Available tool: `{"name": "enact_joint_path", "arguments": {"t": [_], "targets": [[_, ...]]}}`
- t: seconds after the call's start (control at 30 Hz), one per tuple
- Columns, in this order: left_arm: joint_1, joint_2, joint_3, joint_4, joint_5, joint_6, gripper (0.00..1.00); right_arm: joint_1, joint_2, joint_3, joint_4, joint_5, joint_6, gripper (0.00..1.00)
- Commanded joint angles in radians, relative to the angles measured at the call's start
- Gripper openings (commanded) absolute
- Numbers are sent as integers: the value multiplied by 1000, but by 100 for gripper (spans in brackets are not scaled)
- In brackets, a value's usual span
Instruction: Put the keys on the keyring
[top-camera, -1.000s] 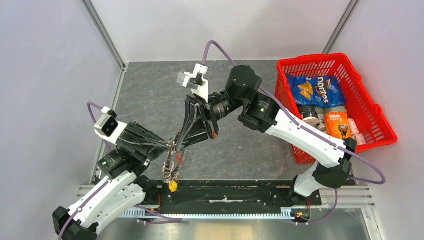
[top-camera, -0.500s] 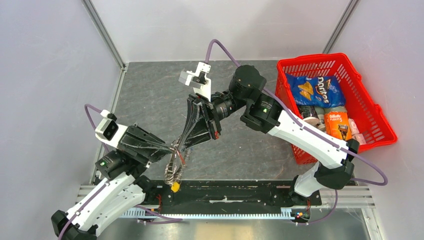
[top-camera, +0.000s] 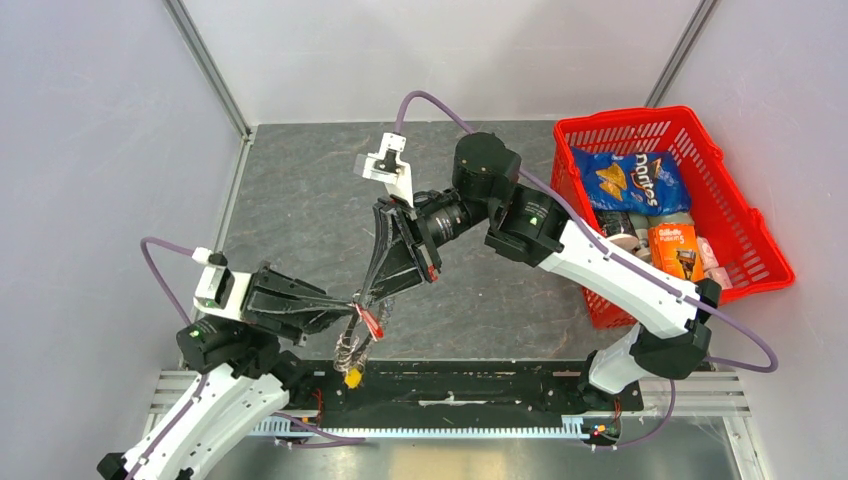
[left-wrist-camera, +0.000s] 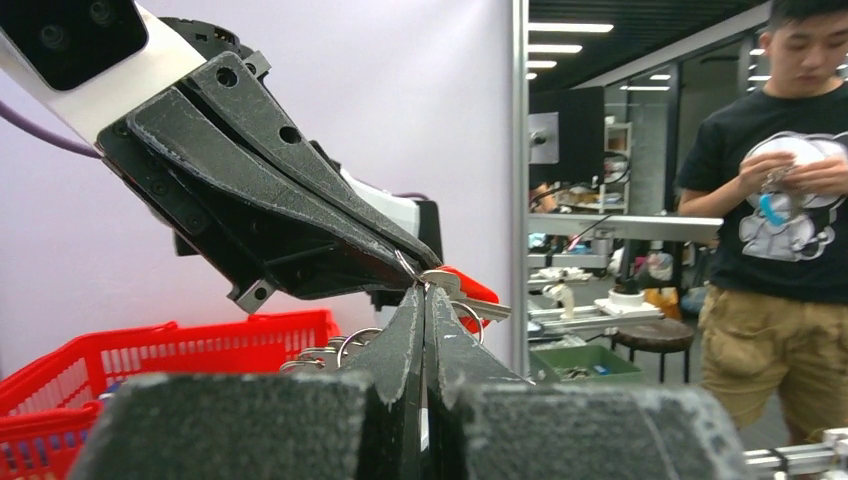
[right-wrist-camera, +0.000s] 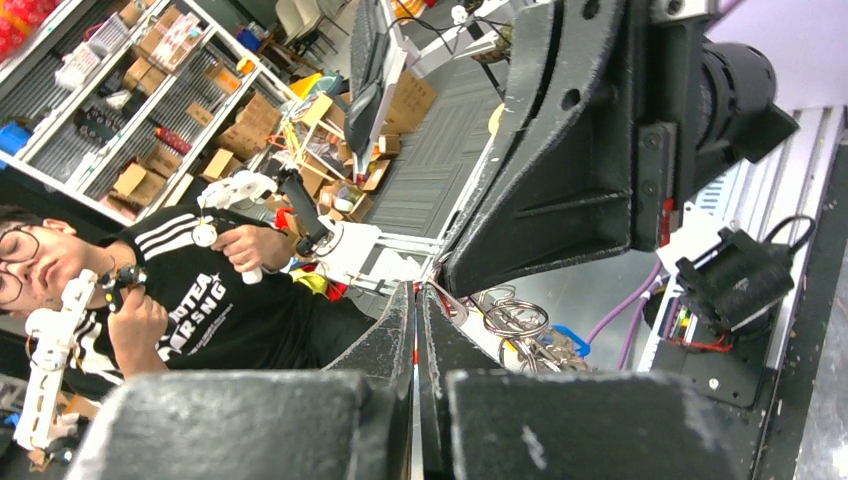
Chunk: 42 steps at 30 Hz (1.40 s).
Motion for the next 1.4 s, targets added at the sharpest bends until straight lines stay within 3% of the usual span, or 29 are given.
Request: {"name": "enact_joint_path", "arguments": {"t": [0.0,0.17,0.4,0.53,1.07,1.37], "targets": [[0,-27,7,-297,19,208,2,13,-28,44,-82,129,-38,0],[0,-103,28,-520,-24,347,6,15,-37,34,-116,181,-37,0],[0,-180,-7,-599,-49,376,35,14,-58,44,-232,276,-87,0],[0,-230,-33,-606,-62,369,44,14,-69,42,-272,292,-103,0],[-1,-381,-48,-689,-97,366,52,12,-136,22,-392,367,-149,0],[0,-337,-78,-612,-116,373,50,12,-150,24,-410,362,-129,0]]}}
